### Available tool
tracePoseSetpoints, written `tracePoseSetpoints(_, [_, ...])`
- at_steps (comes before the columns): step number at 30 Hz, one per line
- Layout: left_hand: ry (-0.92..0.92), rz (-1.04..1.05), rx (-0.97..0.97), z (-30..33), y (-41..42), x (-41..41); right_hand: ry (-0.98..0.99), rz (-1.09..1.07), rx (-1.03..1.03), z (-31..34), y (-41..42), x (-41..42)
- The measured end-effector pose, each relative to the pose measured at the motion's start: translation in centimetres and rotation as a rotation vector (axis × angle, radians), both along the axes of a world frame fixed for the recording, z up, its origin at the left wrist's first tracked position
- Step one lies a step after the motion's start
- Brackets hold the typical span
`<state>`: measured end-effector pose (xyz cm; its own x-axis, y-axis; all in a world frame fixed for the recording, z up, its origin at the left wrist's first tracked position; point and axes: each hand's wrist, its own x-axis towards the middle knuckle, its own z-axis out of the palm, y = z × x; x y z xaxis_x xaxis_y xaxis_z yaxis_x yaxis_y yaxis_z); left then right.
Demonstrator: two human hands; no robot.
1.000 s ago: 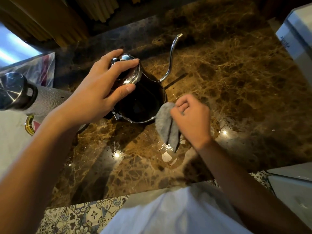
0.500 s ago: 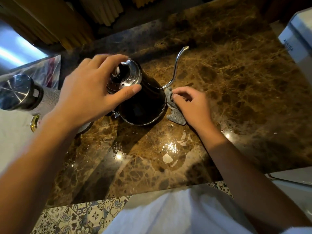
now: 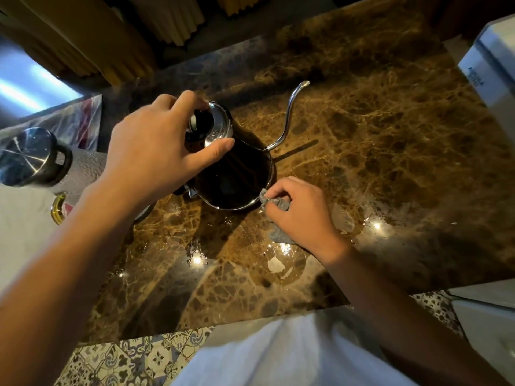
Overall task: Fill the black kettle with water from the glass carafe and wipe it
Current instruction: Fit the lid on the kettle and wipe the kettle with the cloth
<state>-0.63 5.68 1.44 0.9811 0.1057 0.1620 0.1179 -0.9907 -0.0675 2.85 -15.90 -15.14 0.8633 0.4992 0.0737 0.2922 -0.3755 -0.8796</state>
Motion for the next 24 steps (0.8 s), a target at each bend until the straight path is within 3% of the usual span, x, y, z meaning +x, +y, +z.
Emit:
tracePoseSetpoints(5, [0.031,-0.1,-0.15,0.4,1.1,0.2,0.306,-0.189,0.161,0.5,-1.7,2.8])
tracePoseSetpoints(9, [0.16,-0.247,-0.393,1.6,3.2,0.8,0.227,-0.395,0.186,1.6,-3.6,6.2])
tracePoseSetpoints(13, [0.335,-0.245,-0.543,2.6,3.6,1.5,0.279,-0.207,0.285,2.9,-2.7,6.4])
tracePoseSetpoints(16, [0.331,-0.204,-0.363,3.0,2.6,1.3,0.246,-0.114,0.295,3.0,-1.3,5.4])
tracePoseSetpoints(20, [0.218,-0.052,-0.039,2.0,0.0,1.1,0.45,-0.07,0.388,3.2,-1.5,5.7])
tracePoseSetpoints(24, [0.17,-0.079,0.002,1.3,-0.6,1.4,0.436,0.06,0.341,3.2,-2.0,5.7])
